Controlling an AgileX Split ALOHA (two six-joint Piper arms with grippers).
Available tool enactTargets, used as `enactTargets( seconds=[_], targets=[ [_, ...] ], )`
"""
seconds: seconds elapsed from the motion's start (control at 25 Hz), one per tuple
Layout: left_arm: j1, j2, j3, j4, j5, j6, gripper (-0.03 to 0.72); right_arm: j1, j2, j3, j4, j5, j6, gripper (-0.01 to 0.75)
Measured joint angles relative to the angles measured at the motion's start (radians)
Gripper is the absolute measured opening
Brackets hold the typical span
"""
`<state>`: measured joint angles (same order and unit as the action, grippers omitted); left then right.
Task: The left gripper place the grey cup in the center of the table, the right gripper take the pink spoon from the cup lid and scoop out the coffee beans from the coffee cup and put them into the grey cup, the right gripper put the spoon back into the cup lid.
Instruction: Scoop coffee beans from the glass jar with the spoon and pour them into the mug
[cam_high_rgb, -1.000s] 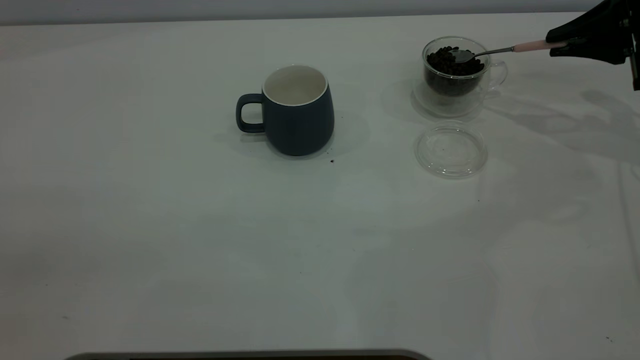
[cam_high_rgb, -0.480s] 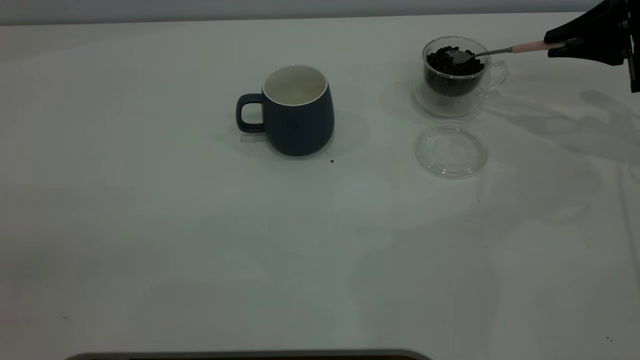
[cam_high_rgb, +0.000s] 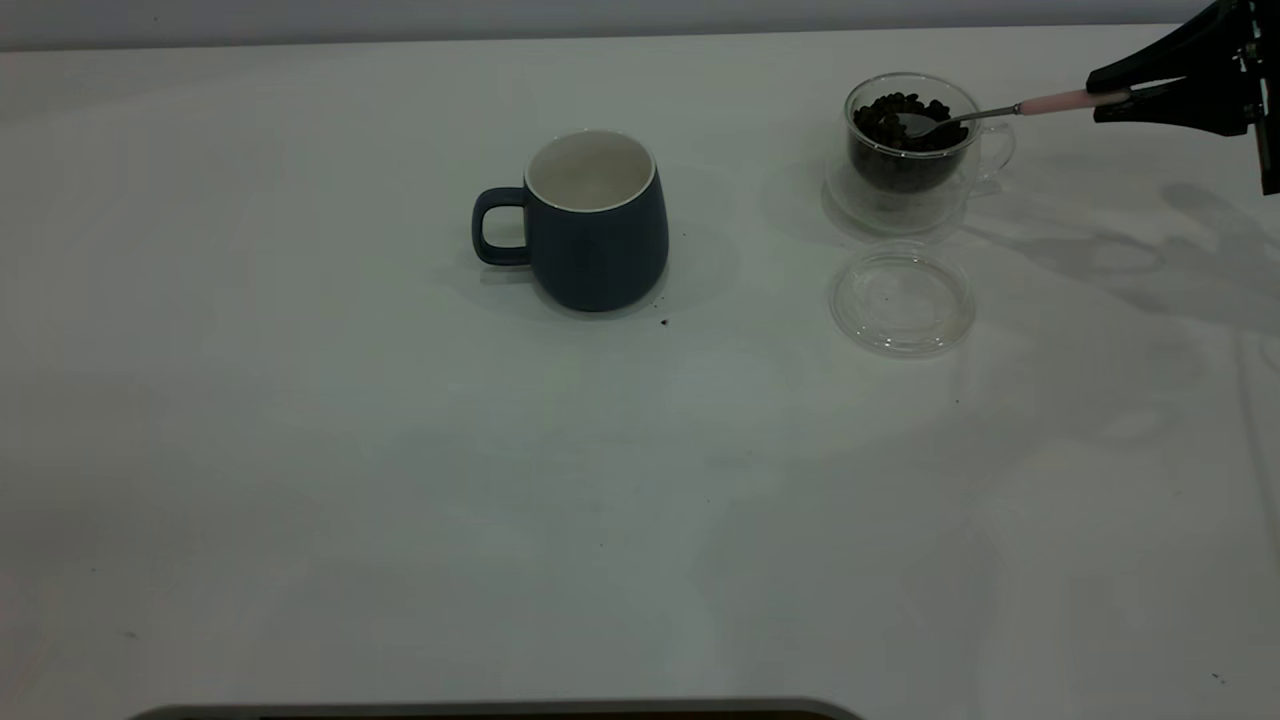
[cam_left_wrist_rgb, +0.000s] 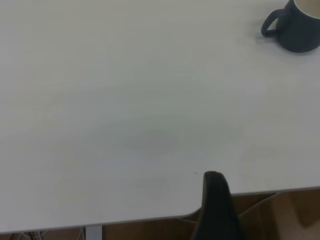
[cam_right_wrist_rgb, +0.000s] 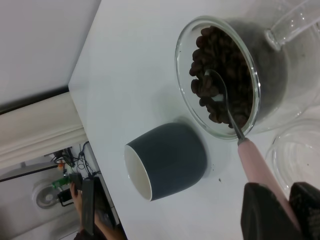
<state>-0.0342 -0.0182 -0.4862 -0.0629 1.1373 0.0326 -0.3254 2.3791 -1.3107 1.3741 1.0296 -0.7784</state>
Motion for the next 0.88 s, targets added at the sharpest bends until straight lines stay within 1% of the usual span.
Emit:
enactTargets(
  seconds=[0.12,0.52,0.88],
  targets=[
    [0.000,0.000,0.000,0.000,0.000,0.000,0.565,0.000,0.005,0.000,0.005,0.003,0.016,0.114],
    [0.000,0.000,0.000,0.000,0.000,0.001,0.565,0.000,0.062,0.000,0.110,0.043,0.015,0.114],
    [0.000,0.000,0.000,0.000,0.000,0.001,0.565,-0.027,0.070,0.000,0.120,0.099,-0.006,0.114]
  ],
)
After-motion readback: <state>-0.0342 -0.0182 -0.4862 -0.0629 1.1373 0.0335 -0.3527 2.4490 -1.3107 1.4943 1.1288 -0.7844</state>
